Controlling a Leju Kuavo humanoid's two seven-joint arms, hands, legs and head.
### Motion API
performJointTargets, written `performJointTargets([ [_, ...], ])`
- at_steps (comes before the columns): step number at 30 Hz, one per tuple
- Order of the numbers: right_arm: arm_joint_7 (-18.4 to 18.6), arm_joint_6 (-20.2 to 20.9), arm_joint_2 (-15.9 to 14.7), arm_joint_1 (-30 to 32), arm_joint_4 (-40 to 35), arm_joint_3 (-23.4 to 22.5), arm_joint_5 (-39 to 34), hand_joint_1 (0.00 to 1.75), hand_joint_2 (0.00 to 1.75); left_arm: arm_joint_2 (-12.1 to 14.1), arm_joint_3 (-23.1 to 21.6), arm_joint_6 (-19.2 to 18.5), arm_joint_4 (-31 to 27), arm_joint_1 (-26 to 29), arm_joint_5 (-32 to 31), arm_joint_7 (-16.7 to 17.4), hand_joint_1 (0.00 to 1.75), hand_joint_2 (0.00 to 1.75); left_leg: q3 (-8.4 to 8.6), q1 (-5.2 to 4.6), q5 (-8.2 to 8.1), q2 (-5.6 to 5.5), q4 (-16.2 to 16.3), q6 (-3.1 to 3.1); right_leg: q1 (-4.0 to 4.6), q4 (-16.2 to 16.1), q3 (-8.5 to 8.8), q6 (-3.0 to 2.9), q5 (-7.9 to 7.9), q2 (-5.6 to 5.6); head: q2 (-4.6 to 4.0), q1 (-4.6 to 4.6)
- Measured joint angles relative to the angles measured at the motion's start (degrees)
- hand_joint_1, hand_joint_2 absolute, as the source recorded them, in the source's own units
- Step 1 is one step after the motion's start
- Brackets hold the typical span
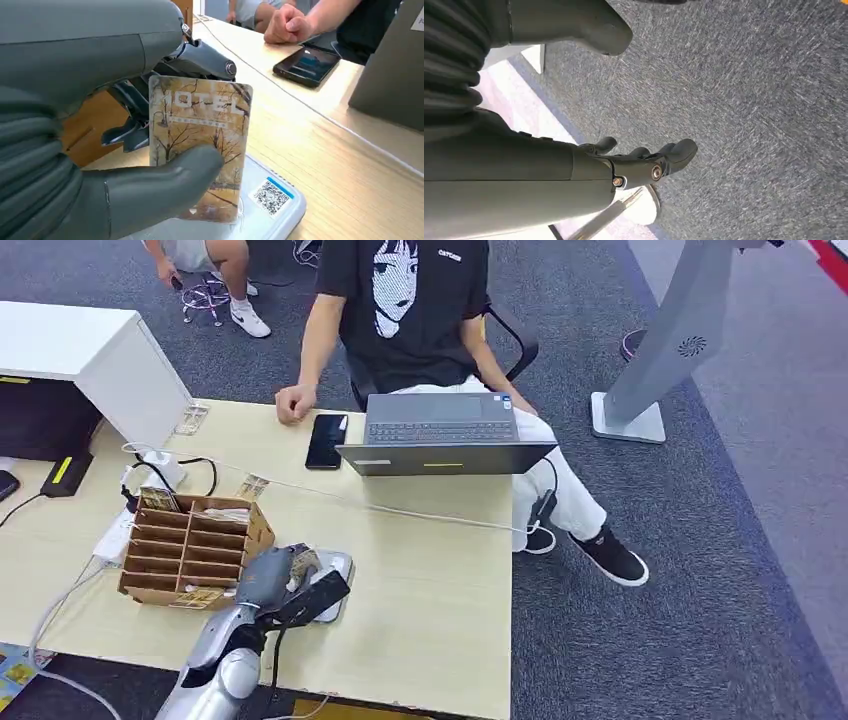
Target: Pass the card to the sensor for recognition and then transmit it.
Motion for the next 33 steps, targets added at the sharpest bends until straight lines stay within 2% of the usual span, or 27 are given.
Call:
performJointTargets([
  [7,0.1,0.0,0.0,0.0,0.0,0.0,-0.2,0.0,1.75,0.1,0.0,0.6,0.9,-0.2,-0.3,0.1,1.75,1.75,0.02,0.0,0.0,0.0,0.0,0.0,0.0,0.0,0.03,0.0,0.0,0.0,0.0,0.0],
  [10,0.1,-0.1,0.0,0.0,0.0,0.0,-0.3,0.0,1.75,0.1,0.0,2.6,0.9,-0.2,-1.7,-0.1,1.75,1.75,0.03,0.0,0.01,0.0,0.0,0.0,0.0,0.0,0.03,0.0,0.0,0.0,0.0,0.0],
  [13,-0.1,-0.2,0.0,0.0,0.0,0.0,-0.4,0.0,1.75,0.1,0.0,7.8,-0.4,0.0,-4.5,-1.2,1.75,1.75,0.02,0.01,0.02,0.0,0.0,0.01,0.01,0.0,0.01,0.0,0.01,0.0,0.0,0.0],
  [18,-0.9,-0.2,0.0,0.0,0.0,0.4,-0.7,0.0,1.75,0.6,0.0,22.7,-8.8,0.6,-8.5,-5.8,1.75,1.75,-0.03,0.0,0.01,-0.01,0.0,0.01,0.0,0.0,0.01,0.0,0.0,0.0,0.0,0.0],
  [19,-1.0,-0.2,0.0,0.0,0.0,0.5,-0.7,0.0,1.75,0.7,0.0,24.3,-10.5,0.6,-8.8,-6.1,1.75,1.75,-0.04,0.0,0.01,-0.03,0.0,0.01,0.0,0.0,0.01,0.0,0.0,-0.02,0.0,0.0],
  [22,-1.0,-0.2,0.0,0.0,0.0,0.5,-0.7,0.0,1.75,1.0,0.1,25.2,-14.2,1.0,-9.0,-6.4,1.75,1.75,-0.04,0.0,0.0,-0.03,0.0,0.0,0.0,0.0,0.01,0.0,0.0,-0.02,0.0,0.0],
  [25,-1.1,-0.3,0.0,0.0,0.0,0.6,-0.9,0.0,1.75,1.2,0.2,28.4,-16.3,1.7,-9.7,-7.9,1.75,1.75,-0.04,0.0,0.01,-0.03,0.0,0.01,0.0,0.0,0.0,0.0,0.0,-0.02,0.0,0.0],
  [28,-1.0,-0.4,0.0,0.1,0.0,1.0,-0.9,0.0,1.75,1.0,2.6,31.7,-22.4,2.9,-10.4,-12.8,1.75,1.75,-0.03,0.01,0.01,0.0,0.0,0.01,0.01,0.0,-0.02,0.0,0.0,0.01,0.0,-0.02],
  [33,-1.1,-0.5,0.0,0.2,0.0,1.1,-1.2,0.0,1.75,0.9,5.9,32.2,-26.6,3.5,-11.7,-14.1,1.75,1.75,-0.03,0.01,0.01,-0.01,0.0,0.01,0.01,0.0,0.0,0.0,0.0,-0.02,0.0,-0.02],
])
